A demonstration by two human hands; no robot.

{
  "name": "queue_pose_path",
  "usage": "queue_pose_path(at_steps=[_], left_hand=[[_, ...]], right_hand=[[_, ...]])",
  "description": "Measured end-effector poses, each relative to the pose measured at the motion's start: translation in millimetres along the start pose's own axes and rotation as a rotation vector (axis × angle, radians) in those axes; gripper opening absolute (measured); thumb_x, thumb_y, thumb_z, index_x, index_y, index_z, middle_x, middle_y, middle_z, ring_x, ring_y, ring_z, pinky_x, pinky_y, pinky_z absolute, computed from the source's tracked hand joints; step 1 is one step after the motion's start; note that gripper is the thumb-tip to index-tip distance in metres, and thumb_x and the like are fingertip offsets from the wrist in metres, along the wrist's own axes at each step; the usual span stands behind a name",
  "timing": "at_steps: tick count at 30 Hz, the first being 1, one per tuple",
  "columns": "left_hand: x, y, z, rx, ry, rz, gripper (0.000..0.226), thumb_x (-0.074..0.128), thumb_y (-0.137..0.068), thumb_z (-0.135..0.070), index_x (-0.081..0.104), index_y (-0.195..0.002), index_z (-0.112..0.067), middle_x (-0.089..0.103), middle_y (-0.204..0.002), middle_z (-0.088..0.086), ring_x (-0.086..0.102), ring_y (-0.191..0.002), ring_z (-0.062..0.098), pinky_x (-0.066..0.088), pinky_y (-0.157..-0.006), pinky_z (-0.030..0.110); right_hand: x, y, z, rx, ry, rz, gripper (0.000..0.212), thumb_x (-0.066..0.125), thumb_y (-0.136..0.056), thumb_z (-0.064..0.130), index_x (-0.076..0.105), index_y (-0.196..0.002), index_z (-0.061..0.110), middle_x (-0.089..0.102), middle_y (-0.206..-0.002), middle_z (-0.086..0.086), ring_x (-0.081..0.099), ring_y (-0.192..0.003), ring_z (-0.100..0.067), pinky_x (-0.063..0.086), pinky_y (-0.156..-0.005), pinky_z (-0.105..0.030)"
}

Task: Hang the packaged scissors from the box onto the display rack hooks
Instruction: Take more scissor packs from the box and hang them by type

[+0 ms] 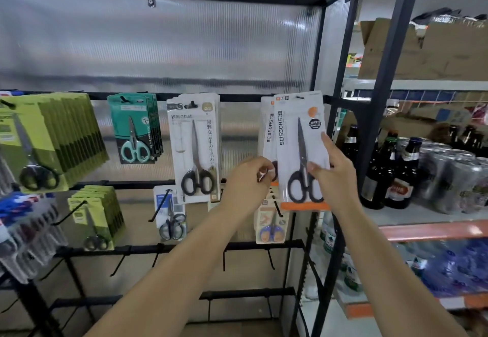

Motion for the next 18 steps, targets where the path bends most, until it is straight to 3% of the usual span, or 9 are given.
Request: queue_pose_path(at_steps=[2,5,7,9,10,12,14,16,18], left_hand=[[-2,1,-5,0.058,-0.067,0.01,0.019,0.056,-0.093,-0.015,0.066,-0.108,-0.01,0.062,-0.104,0.003,0.057,-0.094,0.016,0.047,-0.085,0.031],[-5,5,-7,0.094,-0.11,0.0,0.02,0.056,-0.093,-0.016,0.067,-0.109,-0.01,0.063,-0.107,0.003,0.058,-0.096,0.016,0.047,-0.087,0.031],[-5,8,-5,0.103,-0.12,0.007,0.02,0.057,-0.093,-0.017,0.067,-0.108,-0.01,0.064,-0.105,0.003,0.058,-0.097,0.016,0.048,-0.087,0.033],[-5,11,-4,0.104,-0.113,0.017,0.02,0.056,-0.093,-0.017,0.067,-0.109,-0.01,0.064,-0.104,0.003,0.058,-0.097,0.016,0.048,-0.087,0.033],[-5,11,-4,0.105,-0.111,0.021,0.021,0.056,-0.093,-0.017,0.066,-0.109,-0.01,0.064,-0.105,0.003,0.059,-0.098,0.015,0.048,-0.087,0.032],[-6,12,-2,0.096,-0.113,0.028,0.022,0.056,-0.093,-0.017,0.066,-0.112,-0.01,0.064,-0.107,0.003,0.058,-0.098,0.014,0.048,-0.088,0.029],[-7,12,1,0.091,-0.114,0.035,0.023,0.056,-0.093,-0.017,0.065,-0.113,-0.01,0.064,-0.109,0.002,0.057,-0.099,0.012,0.046,-0.087,0.025],[-9,13,5,0.082,-0.11,0.043,0.022,0.056,-0.093,-0.017,0.065,-0.113,-0.011,0.064,-0.108,0.0,0.057,-0.098,0.011,0.044,-0.086,0.022],[-14,16,16,0.056,-0.11,0.046,0.021,0.057,-0.092,-0.017,0.065,-0.111,-0.012,0.064,-0.106,0.0,0.057,-0.095,0.011,0.044,-0.084,0.022]], right_hand=[[-5,-7,1,-0.007,0.02,-0.004,0.066,0.06,-0.085,-0.004,0.039,-0.141,0.025,0.051,-0.136,0.002,0.055,-0.099,-0.006,0.048,-0.068,-0.007],[-8,-8,-6,0.026,0.023,0.003,0.063,0.062,-0.085,-0.001,0.041,-0.14,0.022,0.053,-0.135,0.002,0.058,-0.107,-0.014,0.052,-0.088,-0.03],[-8,-7,-13,0.047,0.062,0.018,0.06,0.062,-0.086,0.003,0.041,-0.14,0.019,0.054,-0.135,0.0,0.061,-0.107,-0.02,0.051,-0.093,-0.038],[-7,-9,-15,0.058,0.098,0.036,0.06,0.061,-0.087,0.007,0.039,-0.141,0.02,0.052,-0.137,-0.002,0.06,-0.109,-0.02,0.052,-0.091,-0.037],[-5,-11,-14,0.056,0.121,0.043,0.06,0.061,-0.087,0.009,0.039,-0.141,0.021,0.052,-0.136,-0.001,0.059,-0.109,-0.018,0.052,-0.085,-0.029],[-1,-16,-11,0.054,0.184,0.053,0.06,0.061,-0.089,0.011,0.036,-0.143,0.022,0.057,-0.128,0.002,0.061,-0.096,-0.013,0.049,-0.062,-0.012],[6,-22,-10,0.068,0.252,0.076,0.063,0.058,-0.09,0.012,0.03,-0.146,0.023,0.056,-0.116,0.005,0.061,-0.08,-0.012,0.047,-0.048,-0.013],[12,-24,-12,0.083,0.384,0.116,0.065,0.056,-0.092,0.014,0.024,-0.148,0.022,0.046,-0.13,0.0,0.056,-0.078,-0.013,0.042,-0.049,-0.018],[17,-22,-14,0.054,0.593,0.135,0.058,0.054,-0.091,0.019,0.031,-0.145,0.018,0.036,-0.141,-0.009,0.053,-0.099,-0.022,0.041,-0.065,-0.026]])
Point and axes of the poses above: each hand's wrist, its own y-axis away from the middle knuckle, its own x-axis out of the palm, z = x × y, the point moved 10 cm from there along -y, towards the middle knuckle
